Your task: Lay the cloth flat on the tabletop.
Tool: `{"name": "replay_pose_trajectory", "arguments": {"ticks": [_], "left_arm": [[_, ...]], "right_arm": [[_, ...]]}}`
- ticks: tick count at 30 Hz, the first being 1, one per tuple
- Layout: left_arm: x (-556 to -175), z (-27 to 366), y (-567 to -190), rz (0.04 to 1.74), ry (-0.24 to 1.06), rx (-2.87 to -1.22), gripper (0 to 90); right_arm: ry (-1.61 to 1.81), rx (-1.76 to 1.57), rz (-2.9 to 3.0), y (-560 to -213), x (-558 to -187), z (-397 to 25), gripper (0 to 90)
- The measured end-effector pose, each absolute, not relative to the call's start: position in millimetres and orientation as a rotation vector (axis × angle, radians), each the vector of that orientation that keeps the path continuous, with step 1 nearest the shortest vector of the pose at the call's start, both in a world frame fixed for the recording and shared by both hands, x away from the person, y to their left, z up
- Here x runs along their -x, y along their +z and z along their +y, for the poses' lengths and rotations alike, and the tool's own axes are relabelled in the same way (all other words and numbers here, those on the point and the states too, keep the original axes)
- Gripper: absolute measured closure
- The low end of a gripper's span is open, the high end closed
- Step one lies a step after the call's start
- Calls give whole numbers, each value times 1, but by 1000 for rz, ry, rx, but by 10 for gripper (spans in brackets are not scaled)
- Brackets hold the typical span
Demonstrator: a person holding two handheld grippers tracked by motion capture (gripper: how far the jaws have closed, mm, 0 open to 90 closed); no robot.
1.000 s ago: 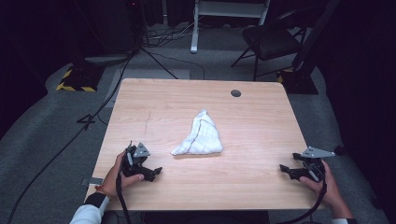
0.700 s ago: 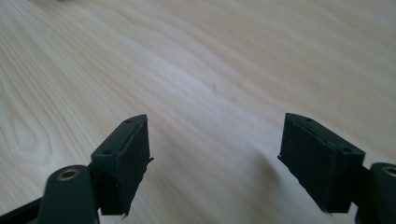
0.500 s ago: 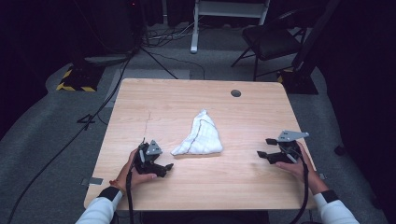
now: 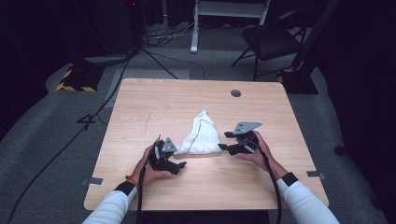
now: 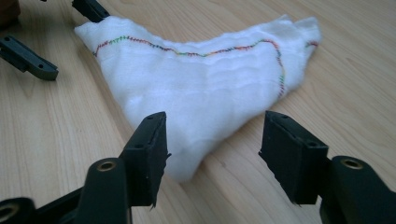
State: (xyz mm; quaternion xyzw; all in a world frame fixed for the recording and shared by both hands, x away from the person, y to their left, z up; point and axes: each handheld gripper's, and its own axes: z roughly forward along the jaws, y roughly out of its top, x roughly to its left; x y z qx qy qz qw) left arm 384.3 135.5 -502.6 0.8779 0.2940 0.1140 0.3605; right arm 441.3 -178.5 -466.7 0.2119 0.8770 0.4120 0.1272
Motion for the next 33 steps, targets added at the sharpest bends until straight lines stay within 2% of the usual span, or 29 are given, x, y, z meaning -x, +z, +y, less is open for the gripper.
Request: {"name": "replay_pose_trajectory", "arguments": {"ticks": [1,3,7,8,9,10,14,20,24,28,33], "left_arm": [[-384,135,-502,747,293,-2260,247],[-382,136,-502,736,293,-2248,387],[-383,137,-502,720,280,-2238,556],[-383,137,-501,716,276,-2235,597],[-383,137,-501,709,273,-2235,642],[-383,137,-501,703,272,-2236,685],[-381,137,-501,665,198,-2233,760],[-368,124,-499,578,189,-2279,758],[-357,106,-498,523,175,-2300,792],[-350,89,-498,489,143,-2303,766],[-345,78,-498,440,126,-2317,708]], "right_arm": [[1194,-603,2563,-469,-442,-175,456],[1155,-587,2581,-473,-442,-168,479],[1111,-581,2613,-482,-443,-167,520],[1141,-587,2637,-485,-444,-169,615],[1138,-580,2638,-484,-443,-169,654],[1135,-564,2638,-484,-442,-169,689],[1116,-523,2630,-484,-436,-171,776],[1095,-531,2614,-483,-430,-187,779],[1063,-549,2611,-482,-427,-196,779],[1062,-598,2604,-481,-426,-204,716],[1072,-634,2551,-478,-427,-204,577]]}}
